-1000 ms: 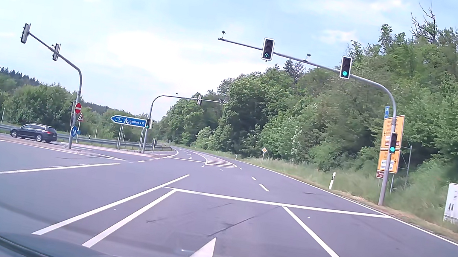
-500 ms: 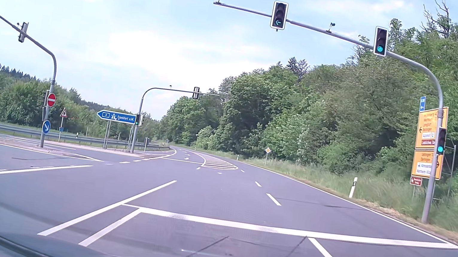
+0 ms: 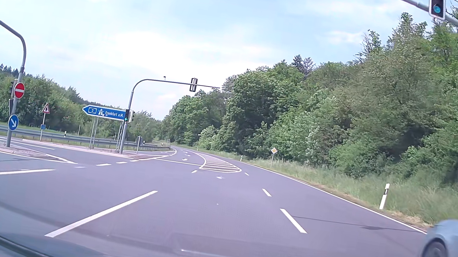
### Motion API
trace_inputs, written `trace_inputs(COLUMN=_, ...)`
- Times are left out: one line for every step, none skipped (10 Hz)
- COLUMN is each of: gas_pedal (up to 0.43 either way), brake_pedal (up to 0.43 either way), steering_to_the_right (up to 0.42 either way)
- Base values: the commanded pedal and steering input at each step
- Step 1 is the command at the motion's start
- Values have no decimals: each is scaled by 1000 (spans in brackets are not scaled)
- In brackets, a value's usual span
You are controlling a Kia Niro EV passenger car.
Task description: Follow the waypoints while adhering to traffic rules and regulations
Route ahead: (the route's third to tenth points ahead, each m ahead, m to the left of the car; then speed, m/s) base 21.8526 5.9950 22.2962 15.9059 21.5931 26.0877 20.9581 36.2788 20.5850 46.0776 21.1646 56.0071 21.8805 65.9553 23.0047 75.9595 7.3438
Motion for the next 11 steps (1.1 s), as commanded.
trace_inputs(gas_pedal=0, brake_pedal=0, steering_to_the_right=-28)
trace_inputs(gas_pedal=0, brake_pedal=0, steering_to_the_right=-38)
trace_inputs(gas_pedal=0, brake_pedal=0, steering_to_the_right=-54)
trace_inputs(gas_pedal=20, brake_pedal=0, steering_to_the_right=-71)
trace_inputs(gas_pedal=28, brake_pedal=0, steering_to_the_right=-91)
trace_inputs(gas_pedal=47, brake_pedal=0, steering_to_the_right=-115)
trace_inputs(gas_pedal=59, brake_pedal=0, steering_to_the_right=-135)
trace_inputs(gas_pedal=59, brake_pedal=0, steering_to_the_right=-158)
trace_inputs(gas_pedal=67, brake_pedal=0, steering_to_the_right=-181)
trace_inputs(gas_pedal=67, brake_pedal=0, steering_to_the_right=-202)
trace_inputs(gas_pedal=79, brake_pedal=0, steering_to_the_right=-219)
